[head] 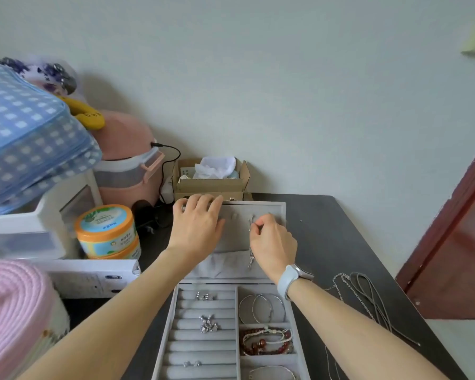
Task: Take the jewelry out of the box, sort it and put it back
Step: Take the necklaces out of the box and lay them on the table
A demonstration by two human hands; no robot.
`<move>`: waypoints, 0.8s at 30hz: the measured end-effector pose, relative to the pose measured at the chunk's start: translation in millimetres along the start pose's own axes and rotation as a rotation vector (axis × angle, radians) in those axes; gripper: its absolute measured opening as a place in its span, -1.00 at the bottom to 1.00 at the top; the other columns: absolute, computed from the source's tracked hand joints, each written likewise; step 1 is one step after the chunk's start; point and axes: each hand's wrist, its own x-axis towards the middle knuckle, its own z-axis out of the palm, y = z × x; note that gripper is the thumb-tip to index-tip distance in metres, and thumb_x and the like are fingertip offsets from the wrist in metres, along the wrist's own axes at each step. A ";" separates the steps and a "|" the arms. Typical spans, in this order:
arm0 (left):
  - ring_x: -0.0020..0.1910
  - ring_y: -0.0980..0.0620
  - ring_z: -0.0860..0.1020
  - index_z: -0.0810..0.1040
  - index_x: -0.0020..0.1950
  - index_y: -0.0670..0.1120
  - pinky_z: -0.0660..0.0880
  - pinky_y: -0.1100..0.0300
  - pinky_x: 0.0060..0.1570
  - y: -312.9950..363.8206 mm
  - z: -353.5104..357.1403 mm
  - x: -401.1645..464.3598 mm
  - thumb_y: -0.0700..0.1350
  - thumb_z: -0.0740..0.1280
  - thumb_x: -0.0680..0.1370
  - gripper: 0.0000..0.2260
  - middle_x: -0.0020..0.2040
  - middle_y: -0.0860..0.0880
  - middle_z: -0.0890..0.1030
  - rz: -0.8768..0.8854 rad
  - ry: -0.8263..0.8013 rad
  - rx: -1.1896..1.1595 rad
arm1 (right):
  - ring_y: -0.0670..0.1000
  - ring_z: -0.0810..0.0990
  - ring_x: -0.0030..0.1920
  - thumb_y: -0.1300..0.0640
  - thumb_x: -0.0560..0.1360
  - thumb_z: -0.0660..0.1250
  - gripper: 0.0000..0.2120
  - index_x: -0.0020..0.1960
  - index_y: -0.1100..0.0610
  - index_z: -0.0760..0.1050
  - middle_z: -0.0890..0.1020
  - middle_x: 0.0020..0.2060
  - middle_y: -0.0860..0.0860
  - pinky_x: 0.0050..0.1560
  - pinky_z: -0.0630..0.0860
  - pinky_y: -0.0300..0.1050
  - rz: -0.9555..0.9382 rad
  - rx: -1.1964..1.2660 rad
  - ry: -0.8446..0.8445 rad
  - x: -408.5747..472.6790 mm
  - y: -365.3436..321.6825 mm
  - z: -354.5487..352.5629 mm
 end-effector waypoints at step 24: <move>-0.08 -0.10 0.61 0.62 0.03 -0.10 0.49 -0.08 -0.04 1.7 -3.7 -6.9 -0.14 0.55 0.22 -0.61 -0.08 -0.05 0.64 -0.059 0.065 -0.083 | 0.13 0.46 -0.38 0.19 0.51 0.18 -0.91 -0.08 0.18 0.44 0.34 -0.53 -0.09 -0.30 0.41 -0.03 -0.379 0.006 0.134 35.5 -11.8 -62.9</move>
